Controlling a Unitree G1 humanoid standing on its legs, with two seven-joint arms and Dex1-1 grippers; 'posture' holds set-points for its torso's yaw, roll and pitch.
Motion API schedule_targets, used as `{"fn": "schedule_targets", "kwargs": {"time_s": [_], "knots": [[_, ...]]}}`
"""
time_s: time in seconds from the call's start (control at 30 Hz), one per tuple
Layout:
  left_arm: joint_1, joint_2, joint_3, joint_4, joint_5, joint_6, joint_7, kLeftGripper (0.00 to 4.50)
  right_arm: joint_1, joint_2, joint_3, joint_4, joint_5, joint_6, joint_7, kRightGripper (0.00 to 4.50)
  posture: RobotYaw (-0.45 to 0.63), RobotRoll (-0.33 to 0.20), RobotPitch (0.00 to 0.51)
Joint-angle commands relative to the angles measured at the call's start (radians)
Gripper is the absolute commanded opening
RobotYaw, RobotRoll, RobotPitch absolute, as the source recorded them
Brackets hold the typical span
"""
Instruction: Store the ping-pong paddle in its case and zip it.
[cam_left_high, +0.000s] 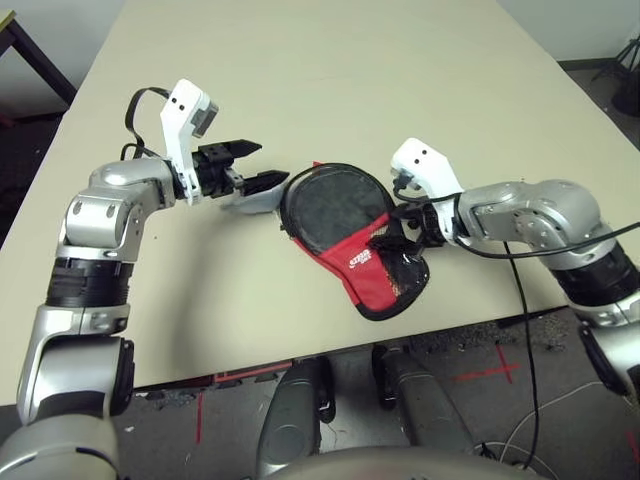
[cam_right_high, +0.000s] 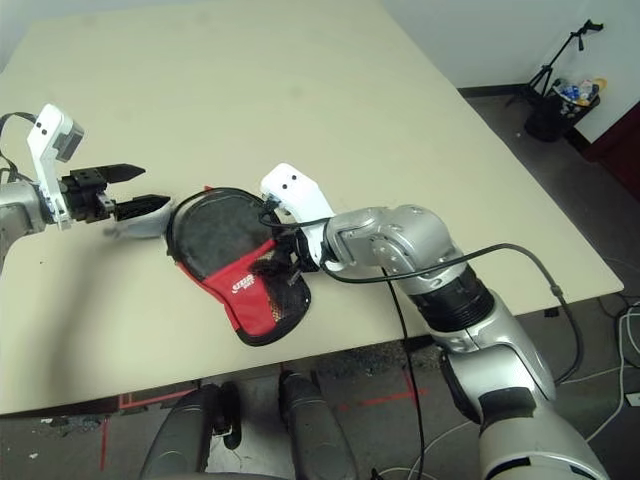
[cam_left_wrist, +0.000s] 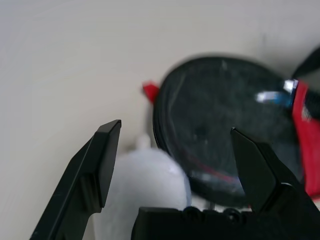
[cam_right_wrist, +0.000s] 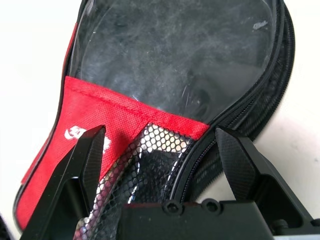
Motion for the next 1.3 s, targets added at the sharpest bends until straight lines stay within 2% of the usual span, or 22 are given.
{"fn": "schedule_targets", "kwargs": {"time_s": [0.03, 0.43, 0.63, 0.73, 0.97, 1.3], "knots": [[0.017, 0.017, -0.017, -0.021, 0.036, -0.020, -0.008, 4.50, -0.019, 0.021, 0.024, -0.009, -0.048, -0.029, 0.055, 4.46, -0.01, 0.000, 0.194], [-0.022, -0.024, 0.007, 0.003, 0.049, -0.071, 0.032, 4.50, -0.051, -0.076, -0.050, -0.020, -0.154, 0.007, 0.114, 4.46, -0.03, 0.000, 0.192], [-0.047, -0.024, -0.002, 0.042, 0.057, -0.082, 0.014, 4.50, -0.043, -0.047, -0.093, -0.067, -0.129, 0.075, 0.120, 4.46, -0.05, 0.000, 0.188], [-0.052, -0.005, -0.020, 0.062, 0.066, -0.068, -0.023, 4.50, -0.024, -0.005, -0.058, -0.092, -0.128, 0.074, 0.130, 4.46, -0.05, 0.000, 0.186], [-0.025, 0.021, -0.032, 0.050, 0.087, -0.074, -0.055, 4.50, 0.006, -0.013, 0.017, -0.106, -0.162, -0.008, 0.219, 4.46, -0.05, 0.000, 0.188], [0.040, 0.038, -0.069, 0.101, 0.182, -0.142, -0.056, 4.50, 0.013, 0.030, 0.097, -0.002, -0.277, -0.166, 0.291, 4.46, -0.02, 0.000, 0.191]]}}
